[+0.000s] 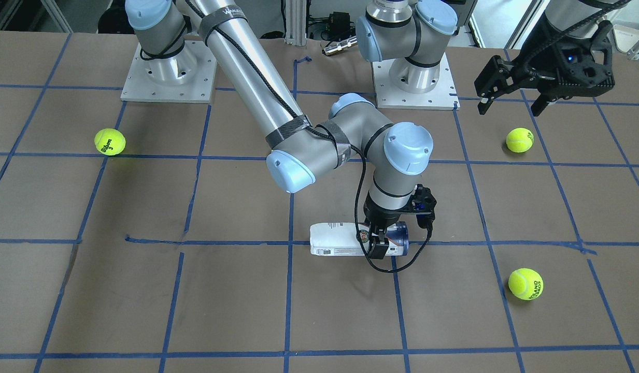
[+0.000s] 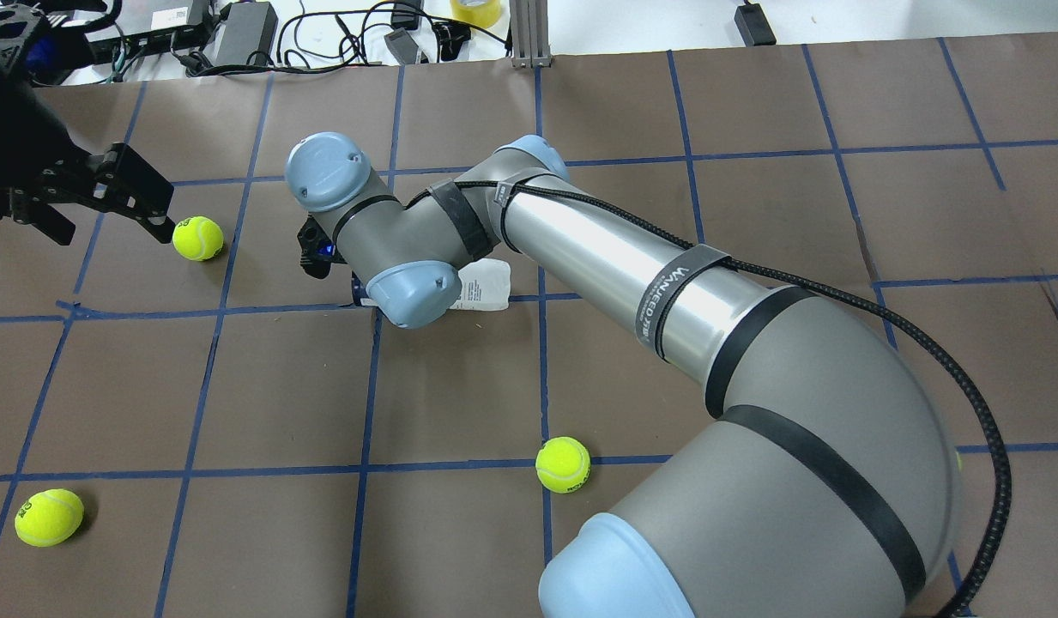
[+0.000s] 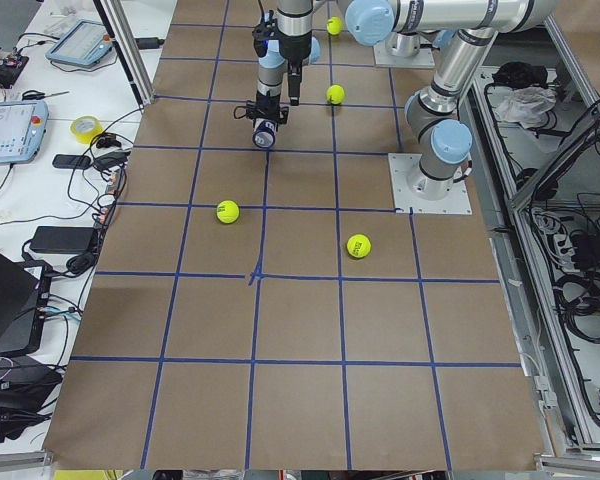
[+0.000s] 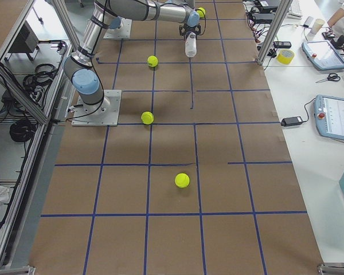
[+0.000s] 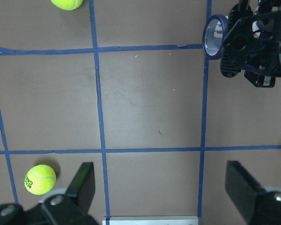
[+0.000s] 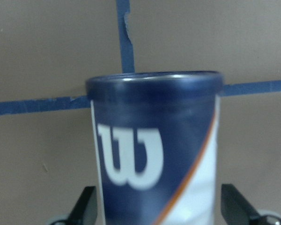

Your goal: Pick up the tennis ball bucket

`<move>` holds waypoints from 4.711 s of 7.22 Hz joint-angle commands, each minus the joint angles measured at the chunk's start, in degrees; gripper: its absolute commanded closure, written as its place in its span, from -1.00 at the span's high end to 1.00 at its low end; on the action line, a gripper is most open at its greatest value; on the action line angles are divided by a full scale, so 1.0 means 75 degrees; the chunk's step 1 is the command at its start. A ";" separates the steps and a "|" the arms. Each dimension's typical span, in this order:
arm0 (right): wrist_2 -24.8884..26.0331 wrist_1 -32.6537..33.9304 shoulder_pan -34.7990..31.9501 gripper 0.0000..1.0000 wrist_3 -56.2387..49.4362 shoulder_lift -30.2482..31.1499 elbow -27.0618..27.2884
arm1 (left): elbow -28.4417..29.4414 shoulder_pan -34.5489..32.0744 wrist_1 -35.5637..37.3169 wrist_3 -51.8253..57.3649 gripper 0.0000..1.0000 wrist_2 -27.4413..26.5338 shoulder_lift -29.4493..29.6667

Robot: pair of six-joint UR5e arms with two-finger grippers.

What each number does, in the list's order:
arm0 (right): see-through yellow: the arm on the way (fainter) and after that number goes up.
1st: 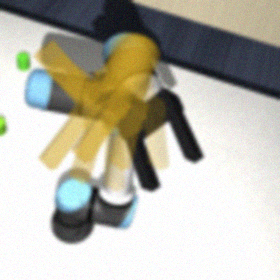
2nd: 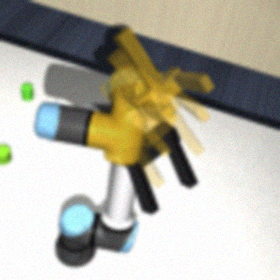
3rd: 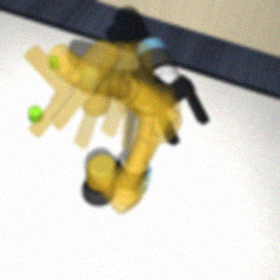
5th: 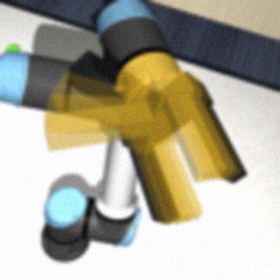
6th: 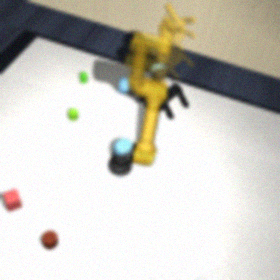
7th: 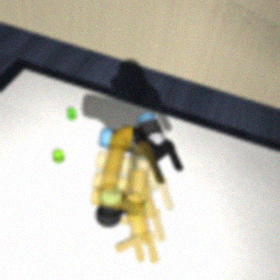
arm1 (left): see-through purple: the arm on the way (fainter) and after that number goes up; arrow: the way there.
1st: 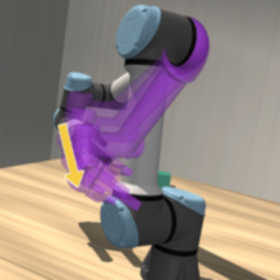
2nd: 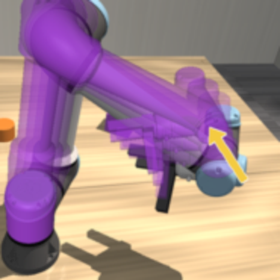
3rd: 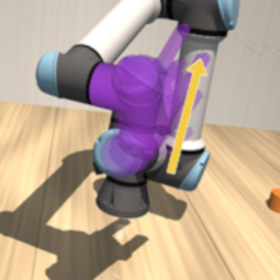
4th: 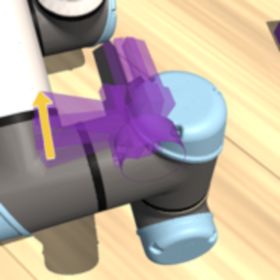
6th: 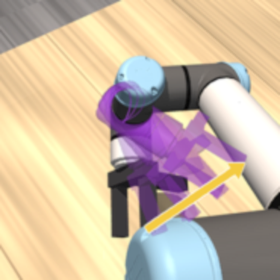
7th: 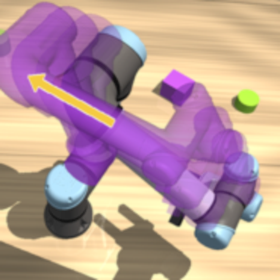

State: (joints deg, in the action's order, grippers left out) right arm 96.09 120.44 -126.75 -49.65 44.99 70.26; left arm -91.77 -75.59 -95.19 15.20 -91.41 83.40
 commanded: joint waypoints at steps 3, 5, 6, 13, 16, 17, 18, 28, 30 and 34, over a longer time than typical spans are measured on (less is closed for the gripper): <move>-0.0038 -0.0109 0.0176 1.00 0.0058 0.0094 -0.0098 | 0.0001 -0.0035 0.0000 0.0000 1.00 -0.0011 0.0012; -0.0551 -0.0681 0.0841 1.00 0.0012 0.0852 -0.0146 | 0.0001 -0.0035 0.0000 -0.0012 1.00 -0.0058 0.0035; -0.0577 -0.1079 0.1403 1.00 0.0046 0.1309 -0.0122 | 0.0013 -0.0035 -0.0058 -0.0081 1.00 -0.0070 0.0036; -0.0601 -0.4138 0.3436 1.00 0.3572 0.4215 0.0123 | -0.0266 0.0327 0.0573 -0.0036 1.00 0.2867 0.1462; -0.0648 -0.4013 0.3890 1.00 0.5312 0.4876 0.0557 | -0.0971 0.0399 0.2059 0.0268 1.00 0.3701 0.2224; -0.0613 -0.4163 0.4020 1.00 0.5575 0.4923 0.0592 | -0.0983 0.0399 0.2097 0.0478 1.00 0.4168 0.2552; -0.0590 -0.4083 0.4045 1.00 0.5624 0.5074 0.0848 | -0.0983 0.0399 0.2295 0.0480 1.00 0.4346 0.2926; -0.0753 -0.2795 0.4936 1.00 0.5999 0.6106 0.2526 | -0.1475 0.0258 0.3117 0.0680 1.00 0.4899 0.4172; -0.0800 -0.2805 0.4924 1.00 0.5999 0.6165 0.2526 | -0.1487 0.0061 0.3327 0.0657 1.00 0.4899 0.4195; -0.0835 -0.2805 0.4924 1.00 0.5999 0.6154 0.2538 | -0.1487 -0.0105 0.3328 0.0586 0.19 0.4782 0.4243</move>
State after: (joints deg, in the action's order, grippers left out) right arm 89.90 99.40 -89.82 -4.66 91.21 89.29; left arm -102.91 -76.31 -70.16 19.62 -55.14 115.19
